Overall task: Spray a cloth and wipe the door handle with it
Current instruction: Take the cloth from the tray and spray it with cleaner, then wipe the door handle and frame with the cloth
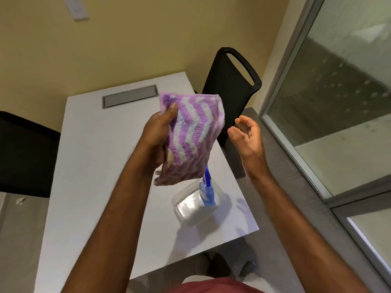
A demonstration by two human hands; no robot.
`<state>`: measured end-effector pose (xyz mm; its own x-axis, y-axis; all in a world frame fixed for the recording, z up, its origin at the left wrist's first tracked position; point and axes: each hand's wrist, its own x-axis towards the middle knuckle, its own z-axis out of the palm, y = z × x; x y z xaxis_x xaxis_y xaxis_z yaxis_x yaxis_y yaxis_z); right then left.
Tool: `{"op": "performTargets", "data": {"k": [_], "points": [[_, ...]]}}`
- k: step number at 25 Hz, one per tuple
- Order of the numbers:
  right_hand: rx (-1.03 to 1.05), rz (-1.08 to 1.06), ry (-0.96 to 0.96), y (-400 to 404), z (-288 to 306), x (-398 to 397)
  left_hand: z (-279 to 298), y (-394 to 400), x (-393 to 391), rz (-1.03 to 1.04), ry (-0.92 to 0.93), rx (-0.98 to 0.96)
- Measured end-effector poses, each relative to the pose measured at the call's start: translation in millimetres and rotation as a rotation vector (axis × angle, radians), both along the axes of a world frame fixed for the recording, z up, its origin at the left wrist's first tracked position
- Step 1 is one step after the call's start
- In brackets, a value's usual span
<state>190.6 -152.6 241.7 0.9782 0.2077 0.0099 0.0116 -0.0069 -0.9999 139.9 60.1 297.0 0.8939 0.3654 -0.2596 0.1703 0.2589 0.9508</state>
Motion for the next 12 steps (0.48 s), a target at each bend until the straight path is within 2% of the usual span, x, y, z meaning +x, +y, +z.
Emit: {"op": "performTargets", "data": {"k": [3,6,9,12], "points": [[0.202,0.080,0.150,-37,34,9,26,-44,30,-0.184,-0.013,-0.057],[0.292,0.121,0.251,-94,46,21,28,-118,63,-0.350,-0.004,-0.020],[0.306,0.010,0.202,-163,42,34,19,-201,93,-0.408,-0.038,0.048],[0.287,-0.203,0.182,-246,39,48,12,-288,120,-0.426,-0.064,0.014]]}}
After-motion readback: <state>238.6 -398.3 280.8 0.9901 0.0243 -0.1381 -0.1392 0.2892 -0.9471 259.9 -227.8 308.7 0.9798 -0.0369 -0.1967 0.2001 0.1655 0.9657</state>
